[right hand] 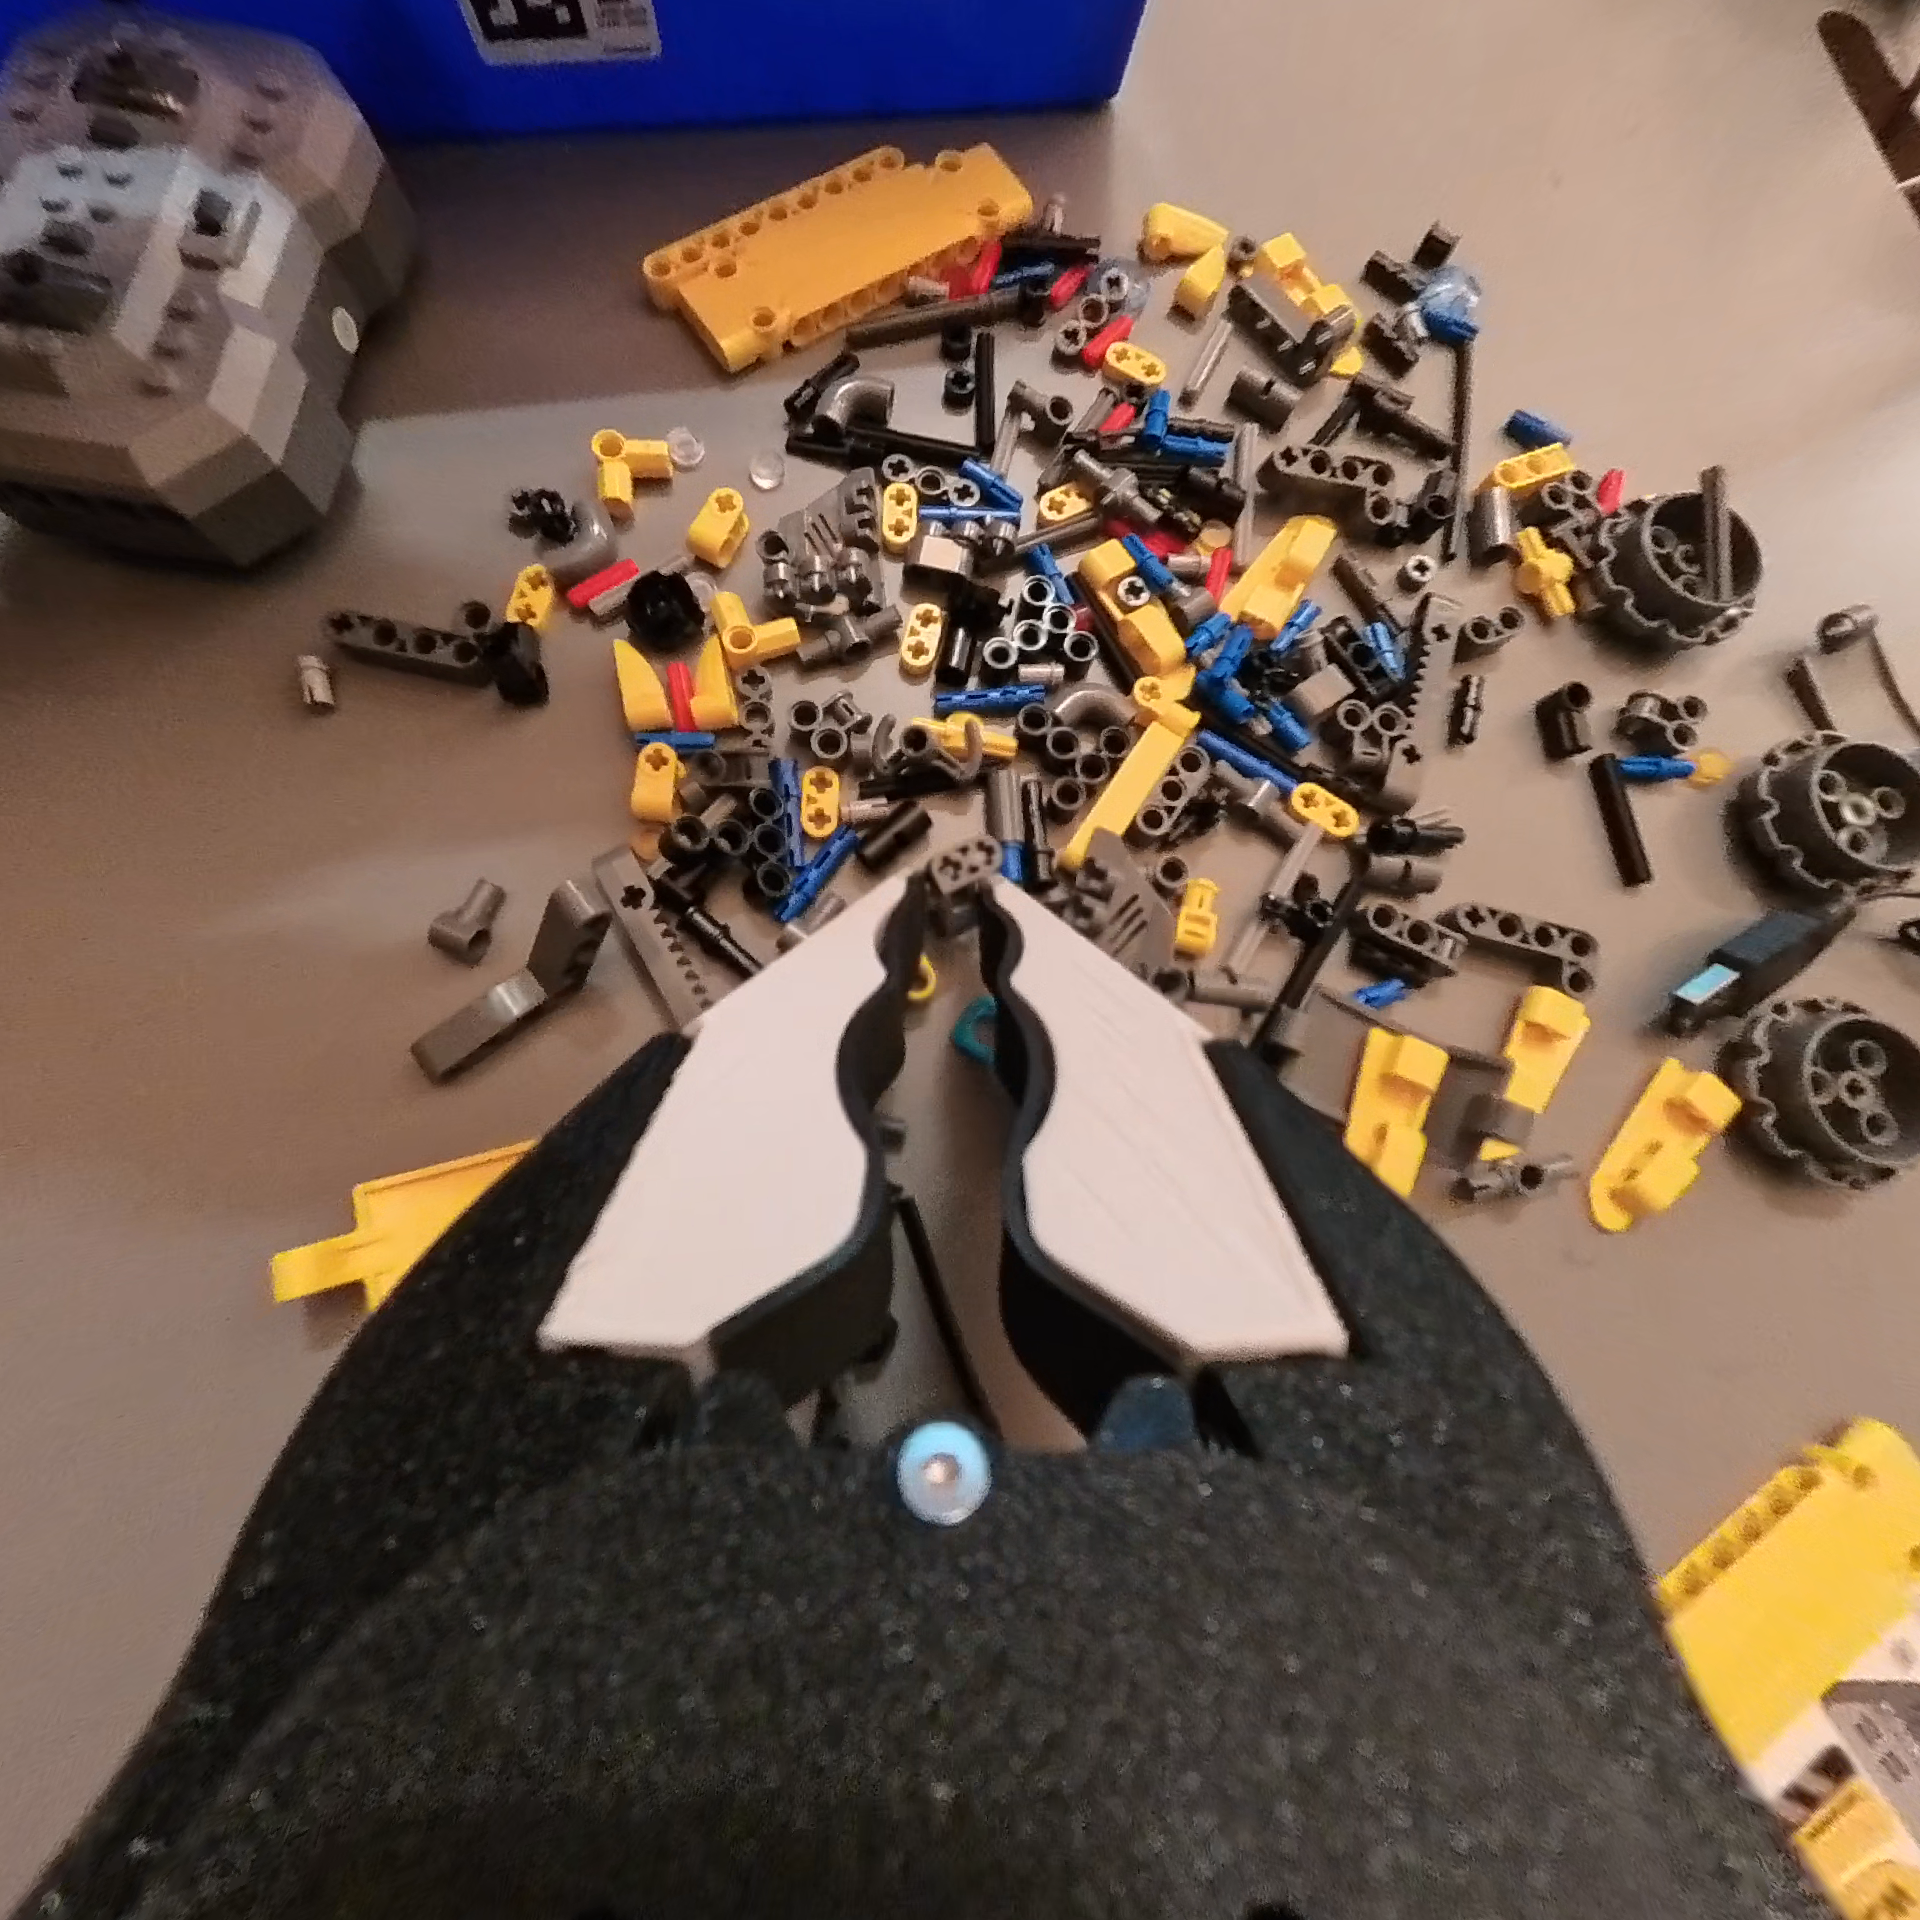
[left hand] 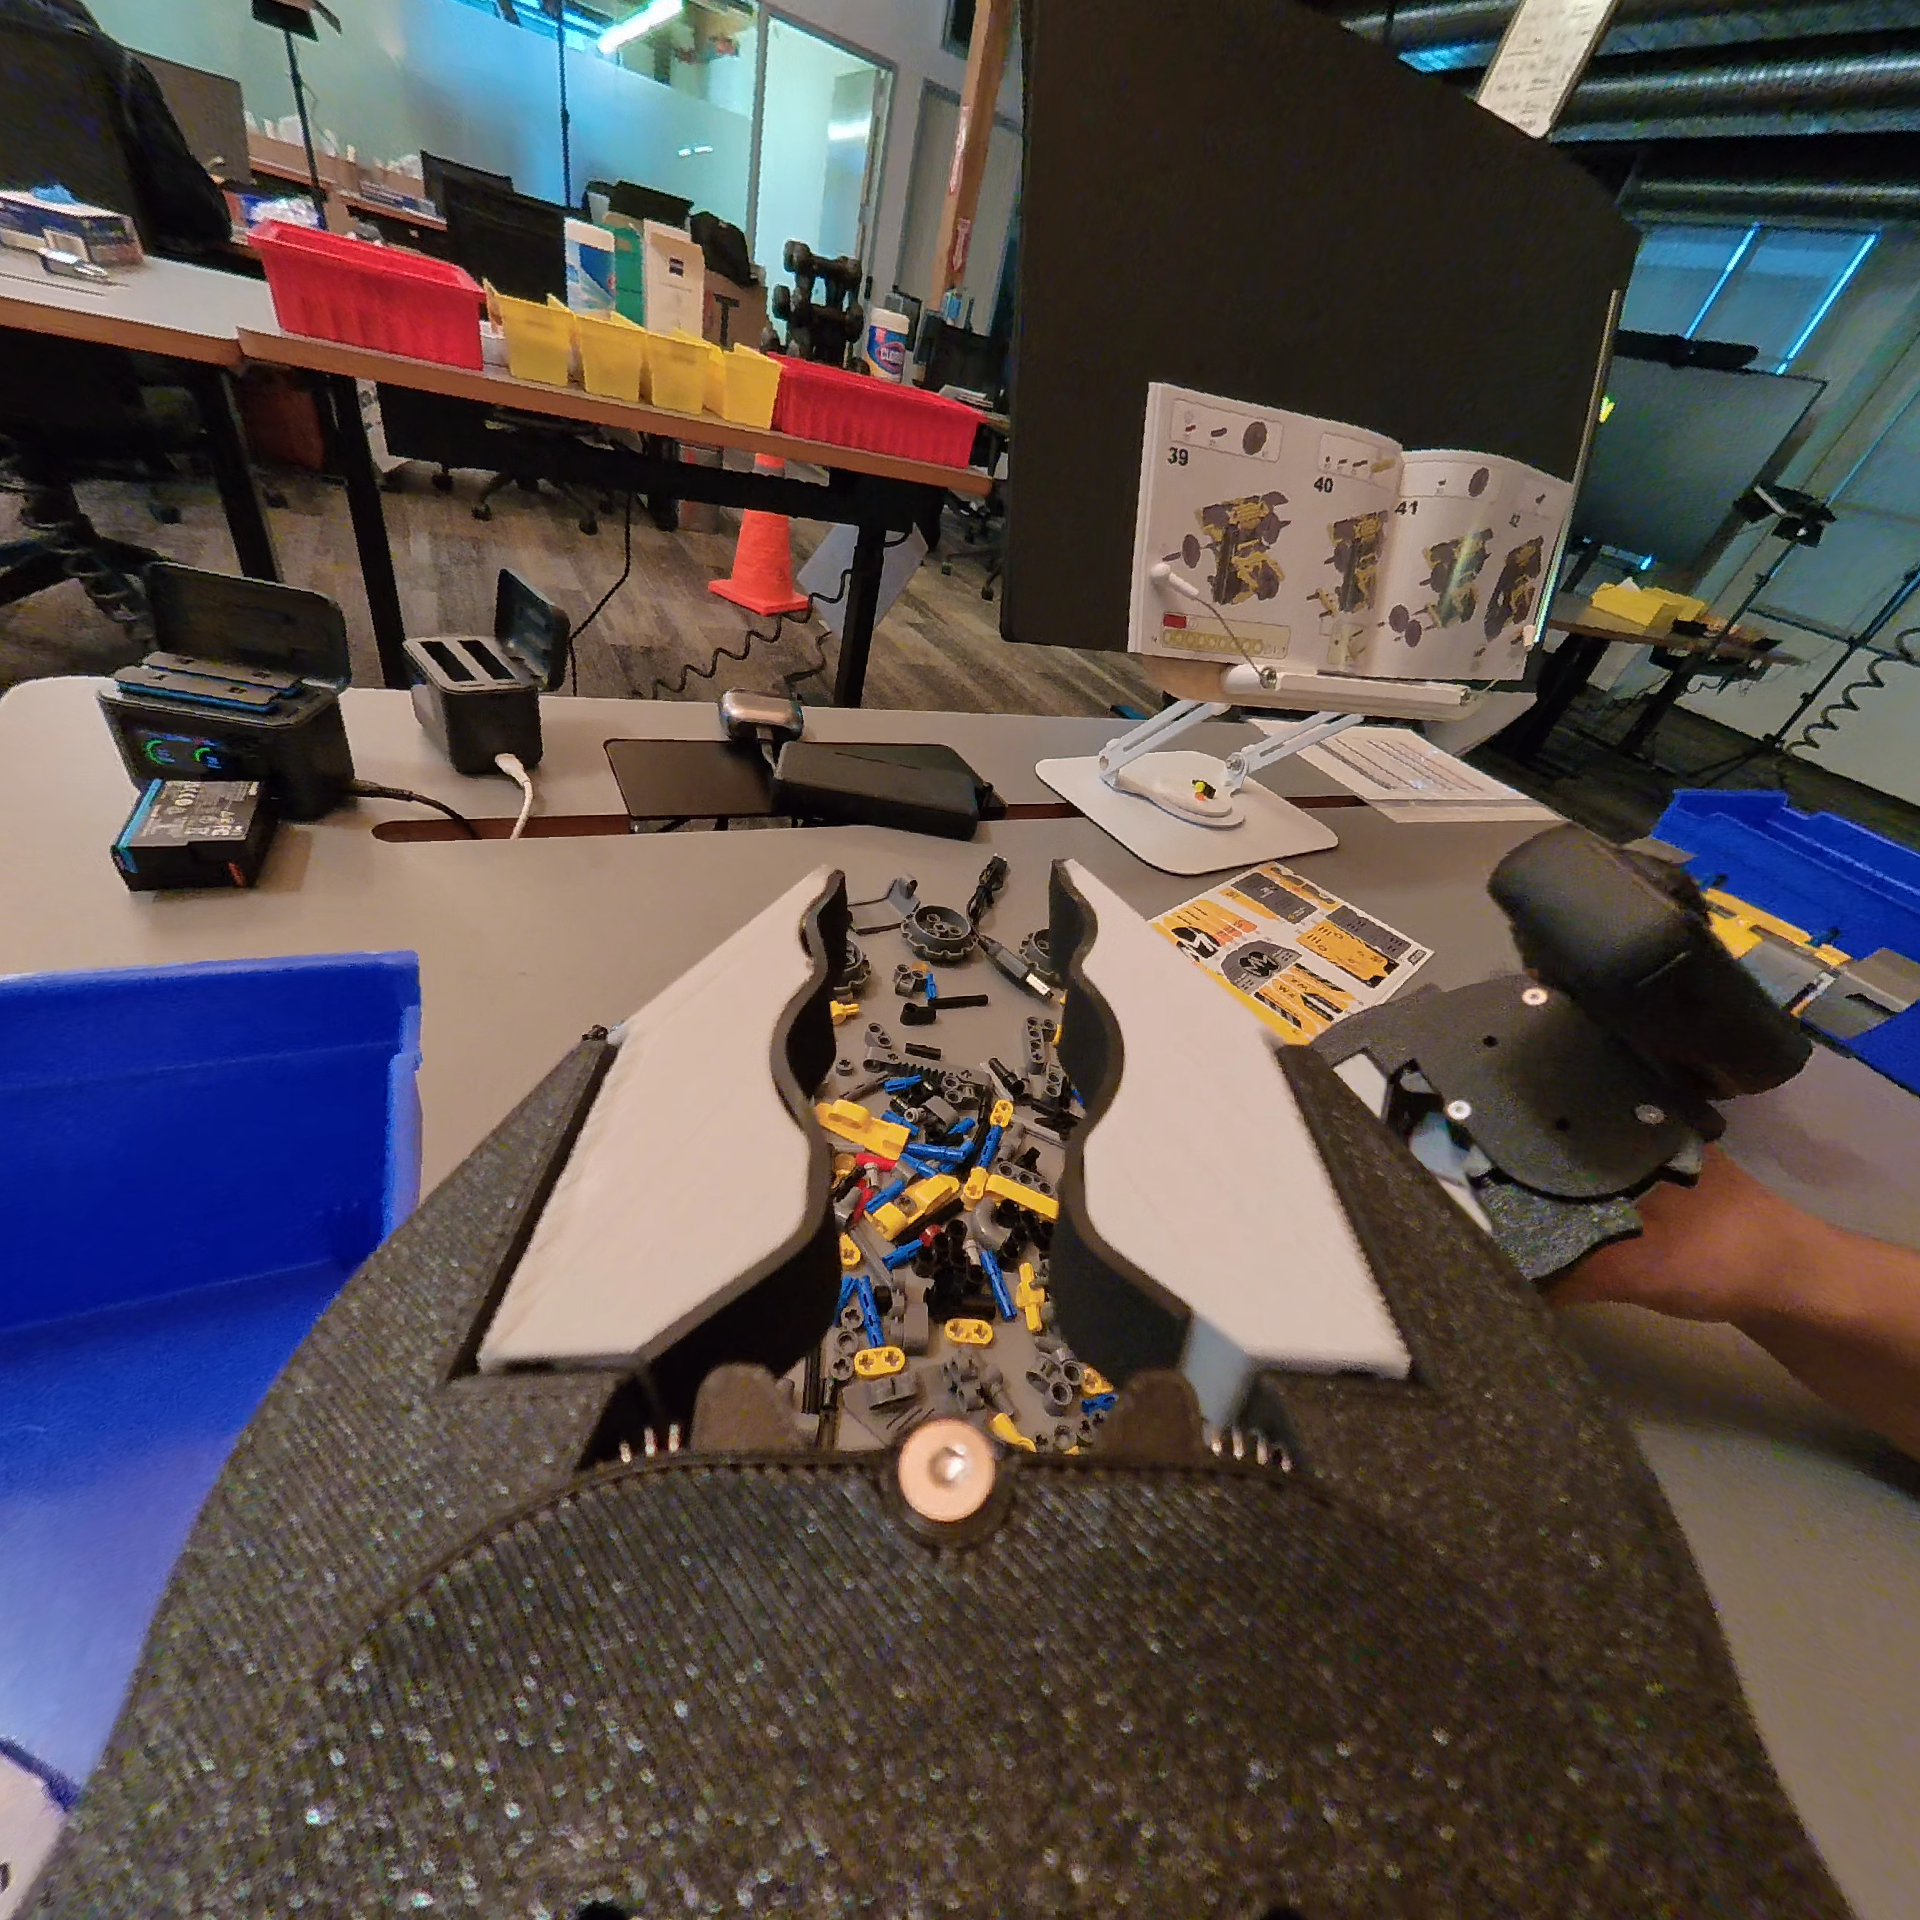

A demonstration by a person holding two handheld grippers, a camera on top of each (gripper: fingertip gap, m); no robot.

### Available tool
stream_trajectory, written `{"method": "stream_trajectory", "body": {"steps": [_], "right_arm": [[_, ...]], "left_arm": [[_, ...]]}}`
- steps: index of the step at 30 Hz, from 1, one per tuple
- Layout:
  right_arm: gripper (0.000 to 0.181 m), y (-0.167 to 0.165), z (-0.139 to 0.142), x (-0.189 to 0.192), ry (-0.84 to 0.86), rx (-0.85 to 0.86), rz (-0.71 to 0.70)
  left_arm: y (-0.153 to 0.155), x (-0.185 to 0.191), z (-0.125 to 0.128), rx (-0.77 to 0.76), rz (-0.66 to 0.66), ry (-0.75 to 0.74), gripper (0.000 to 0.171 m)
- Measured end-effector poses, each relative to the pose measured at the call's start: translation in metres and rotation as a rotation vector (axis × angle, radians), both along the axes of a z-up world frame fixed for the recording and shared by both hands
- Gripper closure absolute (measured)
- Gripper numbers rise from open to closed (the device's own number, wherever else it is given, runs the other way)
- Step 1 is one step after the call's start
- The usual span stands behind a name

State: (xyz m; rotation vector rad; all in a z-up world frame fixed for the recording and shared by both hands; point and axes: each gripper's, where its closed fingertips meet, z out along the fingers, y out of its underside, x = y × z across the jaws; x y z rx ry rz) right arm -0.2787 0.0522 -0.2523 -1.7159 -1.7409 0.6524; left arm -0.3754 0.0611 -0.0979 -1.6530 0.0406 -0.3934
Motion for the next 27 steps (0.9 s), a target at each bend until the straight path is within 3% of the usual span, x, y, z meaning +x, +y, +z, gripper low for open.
{"method": "stream_trajectory", "body": {"steps": [7,16,27], "right_arm": [[0.172,-0.009,0.027,0.013,0.146,-0.062,-0.024],[0.172,-0.033,0.011,0.041,0.138,-0.084,-0.046],[0.168,-0.026,0.015,0.045,0.15,-0.061,-0.055]], "left_arm": [[0.0,-0.001,-0.001,-0.004,0.003,0.0,0.134],[0.002,0.003,-0.002,-0.009,-0.009,0.001,0.134],[0.004,0.006,-0.006,-0.021,-0.013,0.009,0.134]]}}
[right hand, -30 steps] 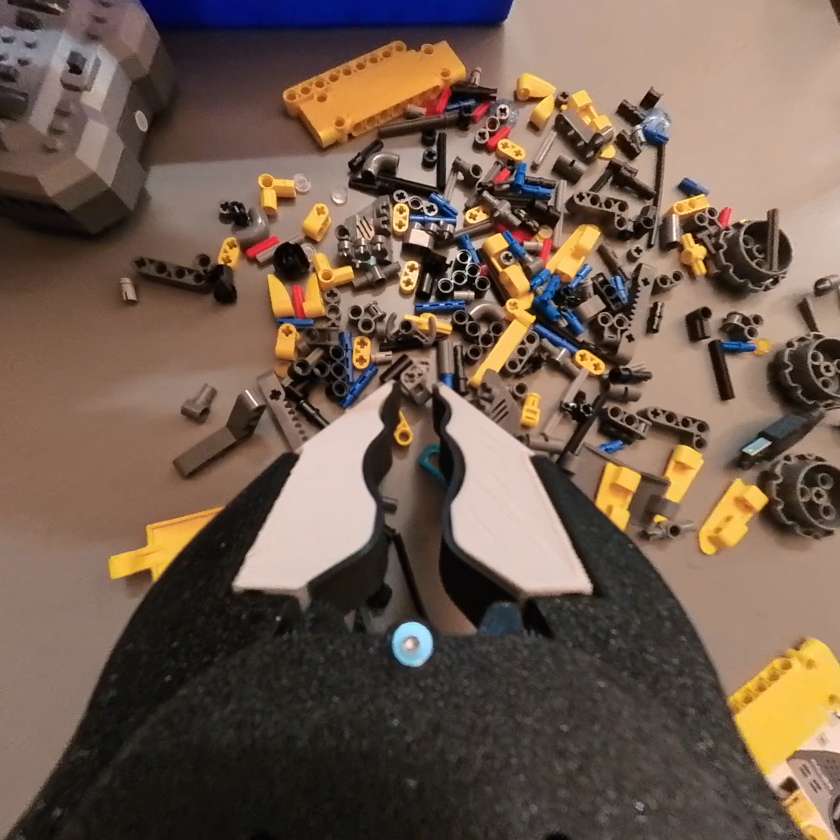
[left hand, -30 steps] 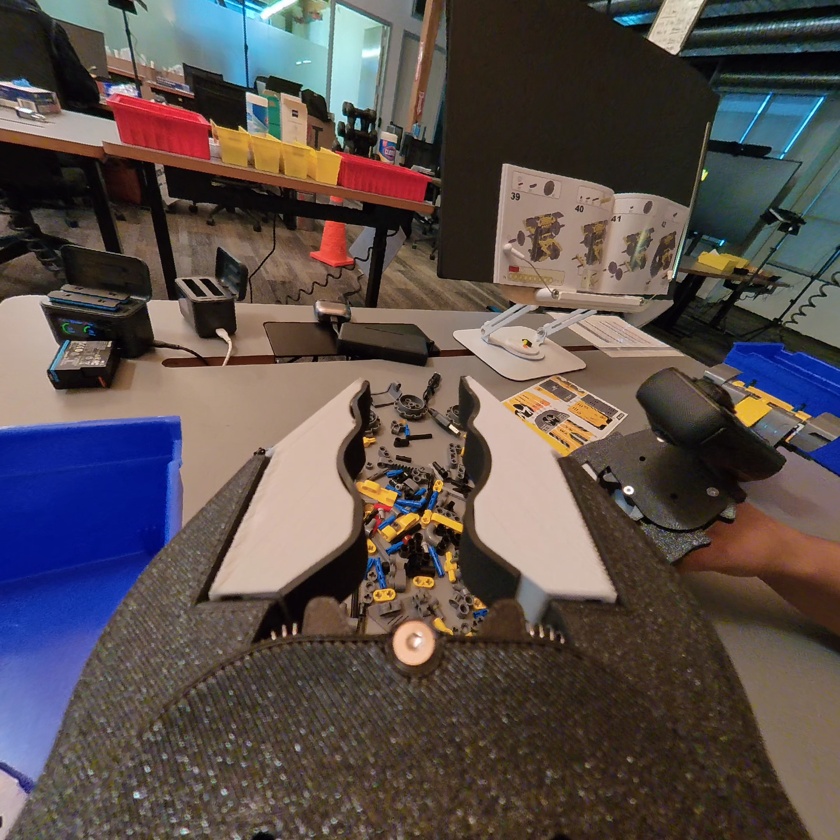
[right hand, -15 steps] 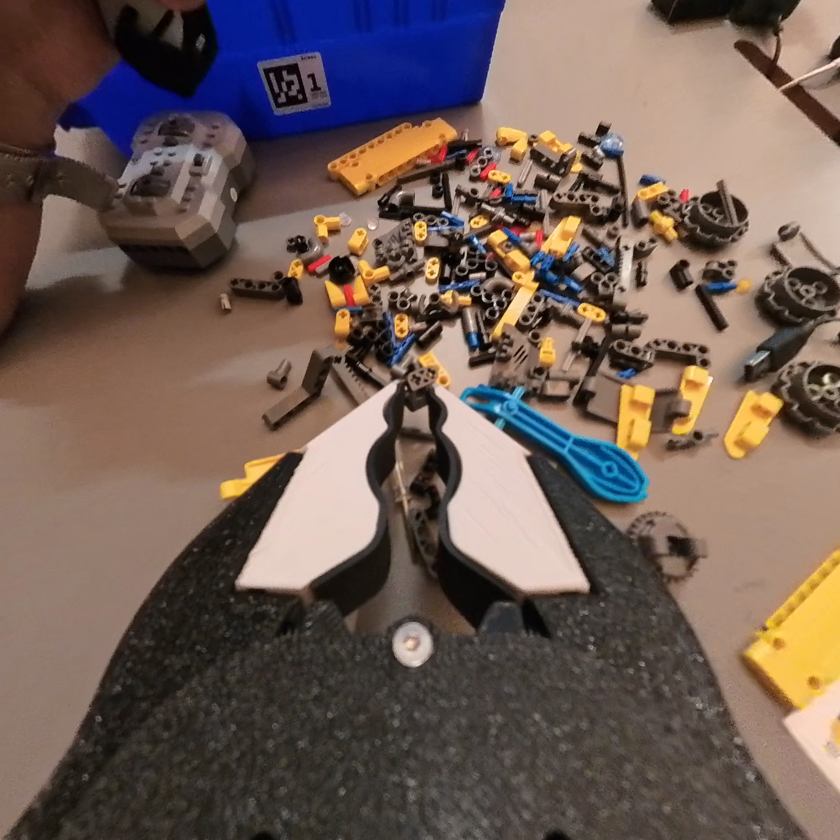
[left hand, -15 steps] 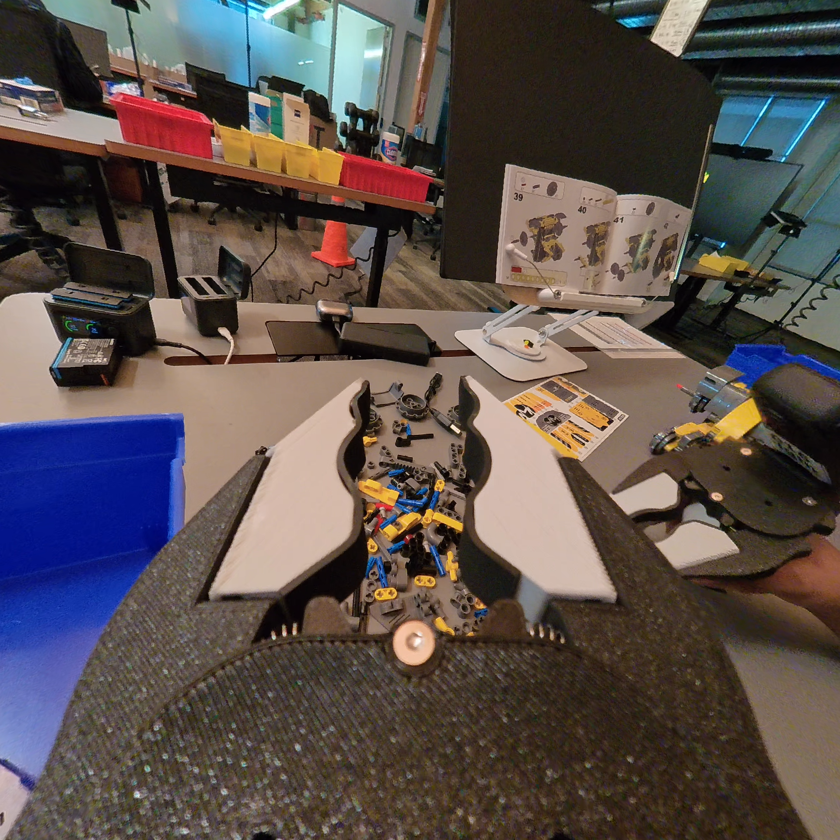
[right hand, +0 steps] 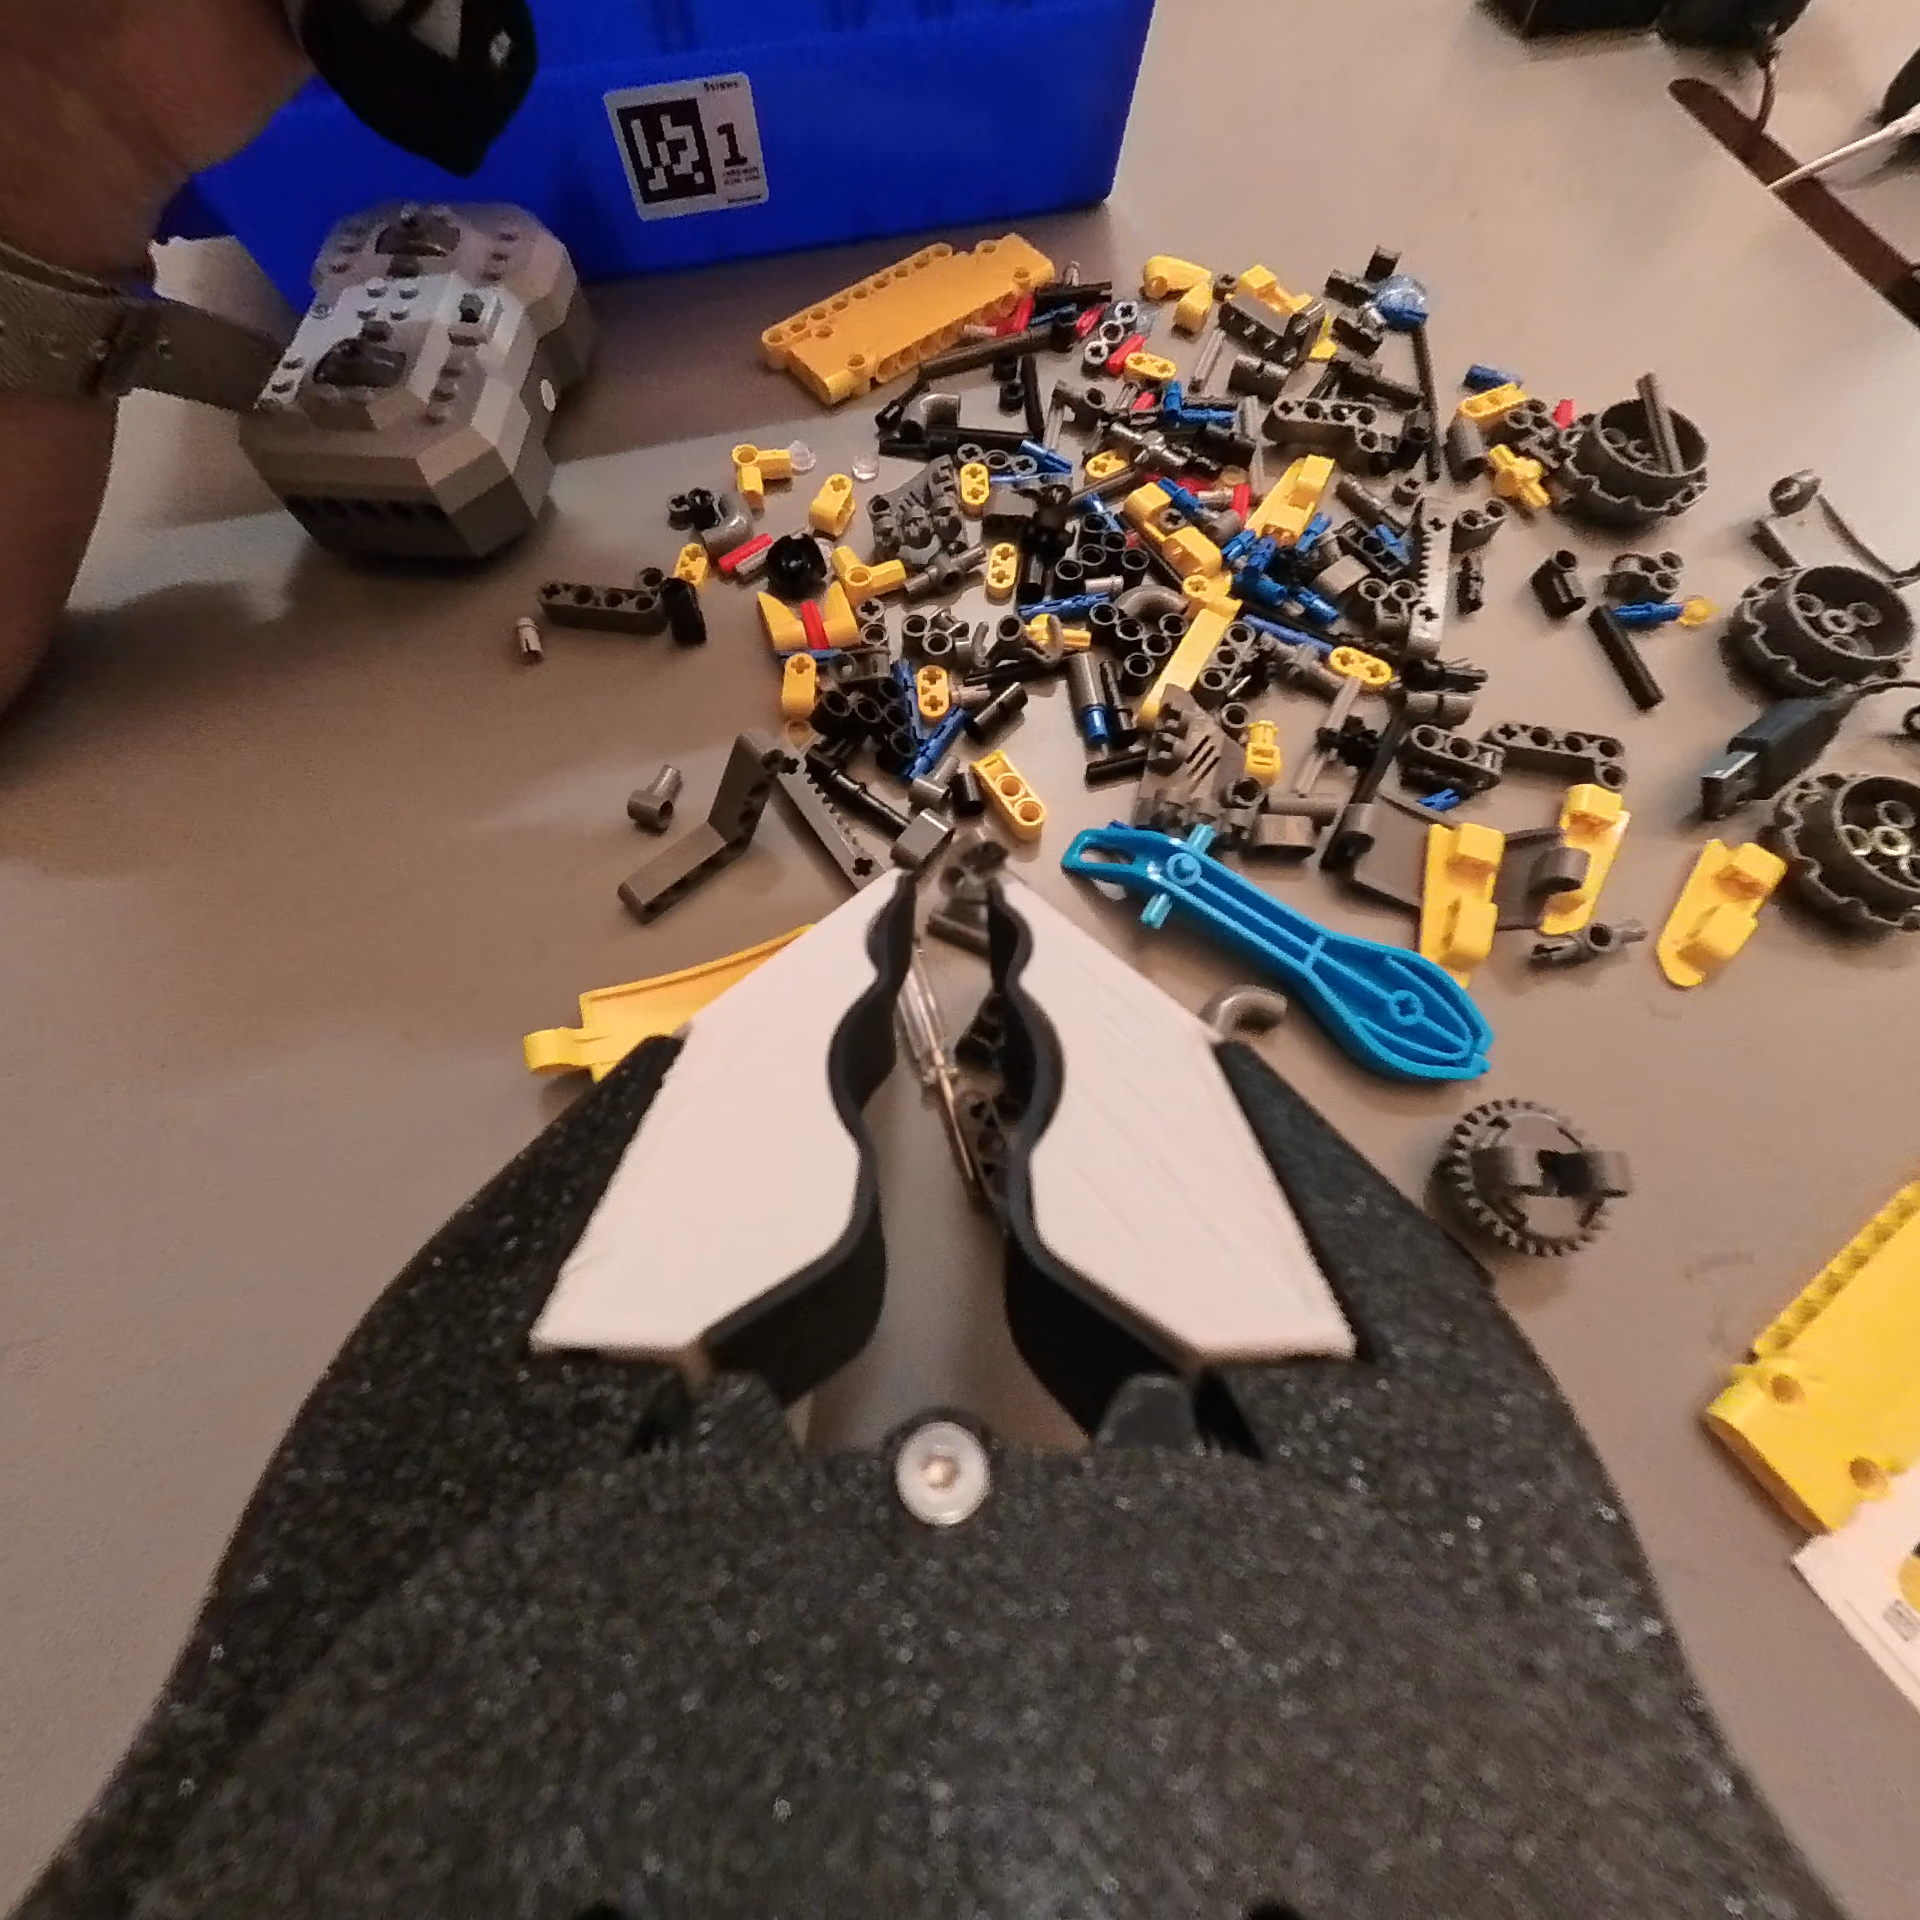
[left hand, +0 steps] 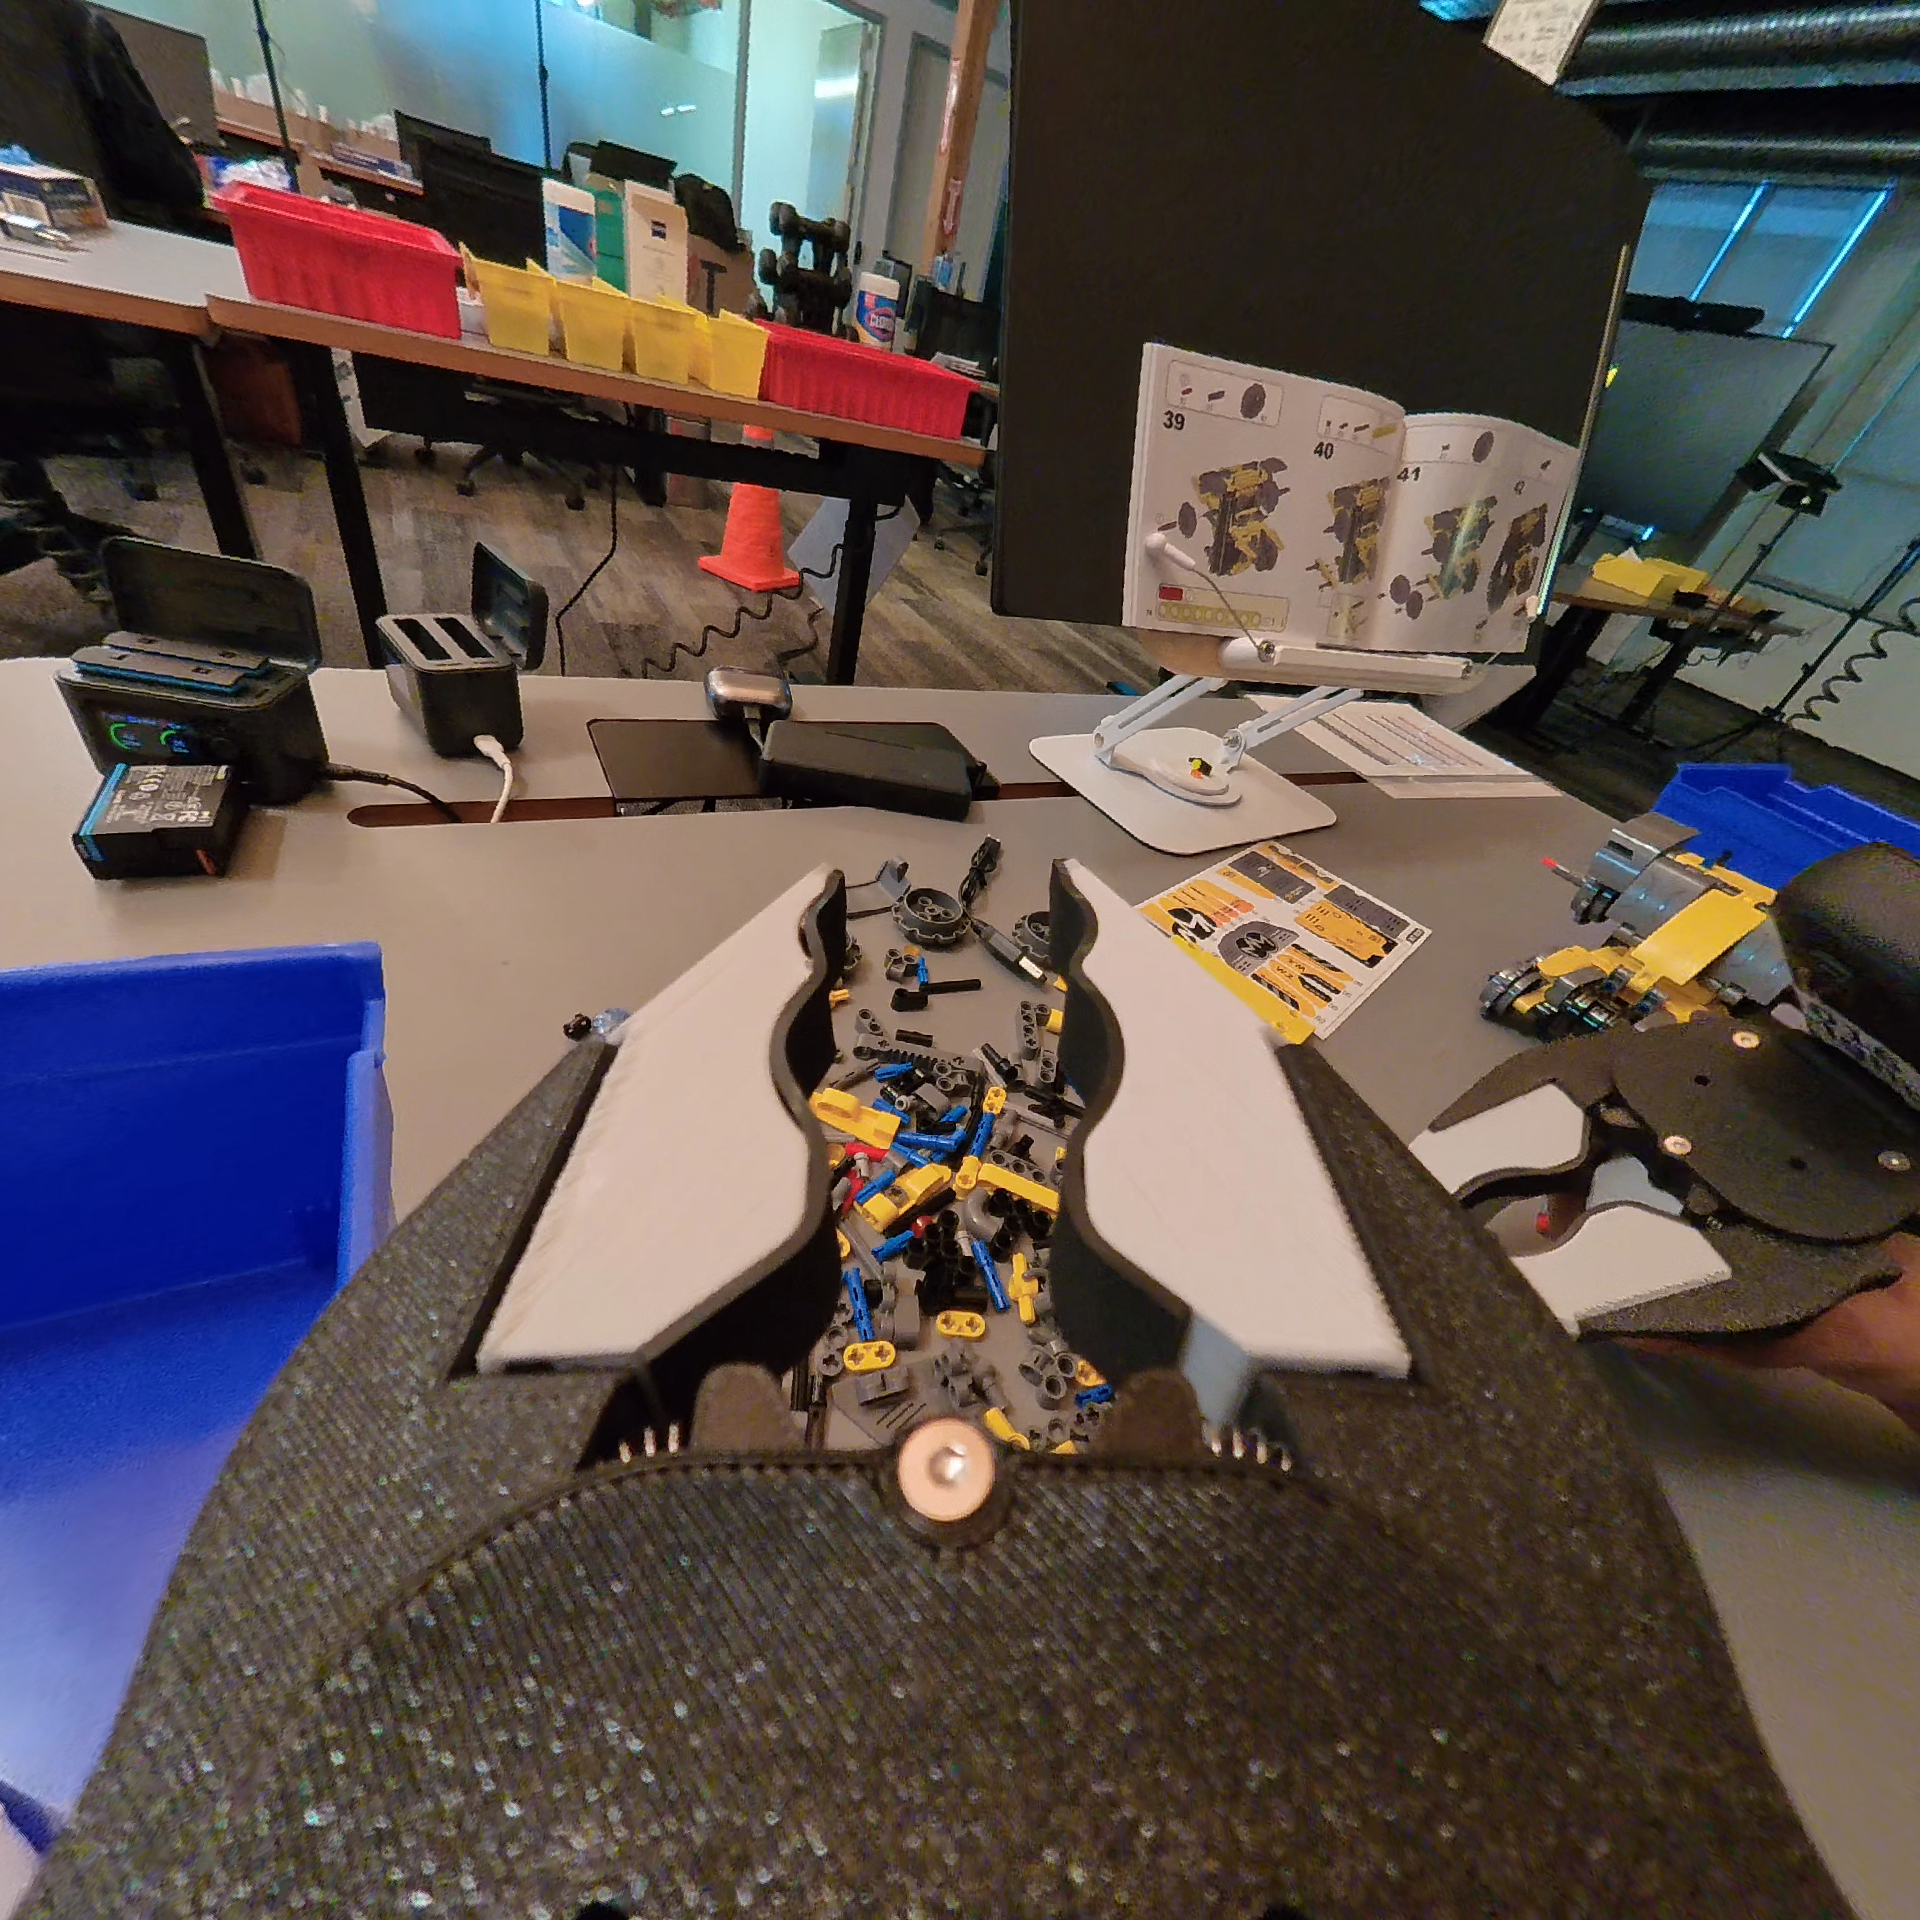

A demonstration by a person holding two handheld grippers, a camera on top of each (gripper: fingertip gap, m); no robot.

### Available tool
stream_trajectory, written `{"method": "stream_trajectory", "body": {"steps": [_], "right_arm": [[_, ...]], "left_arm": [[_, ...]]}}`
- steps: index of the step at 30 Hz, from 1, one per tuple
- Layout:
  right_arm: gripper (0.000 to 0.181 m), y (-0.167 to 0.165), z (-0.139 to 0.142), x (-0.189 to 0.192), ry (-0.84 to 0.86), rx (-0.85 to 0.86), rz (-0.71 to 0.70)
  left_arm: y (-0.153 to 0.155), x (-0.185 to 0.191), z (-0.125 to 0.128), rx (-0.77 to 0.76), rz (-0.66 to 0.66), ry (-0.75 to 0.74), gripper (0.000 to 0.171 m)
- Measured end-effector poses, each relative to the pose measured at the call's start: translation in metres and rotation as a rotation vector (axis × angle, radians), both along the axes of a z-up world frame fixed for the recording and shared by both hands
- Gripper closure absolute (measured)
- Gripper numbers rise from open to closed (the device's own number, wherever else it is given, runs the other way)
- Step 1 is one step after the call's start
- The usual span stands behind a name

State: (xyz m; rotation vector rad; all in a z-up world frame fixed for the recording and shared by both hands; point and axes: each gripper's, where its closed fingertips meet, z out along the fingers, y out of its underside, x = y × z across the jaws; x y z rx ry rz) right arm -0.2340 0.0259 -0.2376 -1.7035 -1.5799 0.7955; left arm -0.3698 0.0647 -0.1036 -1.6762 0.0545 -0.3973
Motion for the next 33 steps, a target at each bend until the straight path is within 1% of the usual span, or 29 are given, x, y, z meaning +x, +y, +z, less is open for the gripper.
{"method": "stream_trajectory", "body": {"steps": [9,18,33], "right_arm": [[0.168,-0.001,-0.002,-0.002,0.003,0.019,0.013],[0.166,-0.001,0.004,-0.002,0.019,0.039,0.013],[0.166,-0.017,0.003,-0.009,0.03,0.033,0.066]], "left_arm": [[0.0,0.001,0.001,0.003,-0.007,-0.004,0.134],[0.0,0.004,0.001,0.003,-0.013,0.0,0.133],[0.001,0.005,0.0,0.001,-0.015,0.003,0.133]]}}
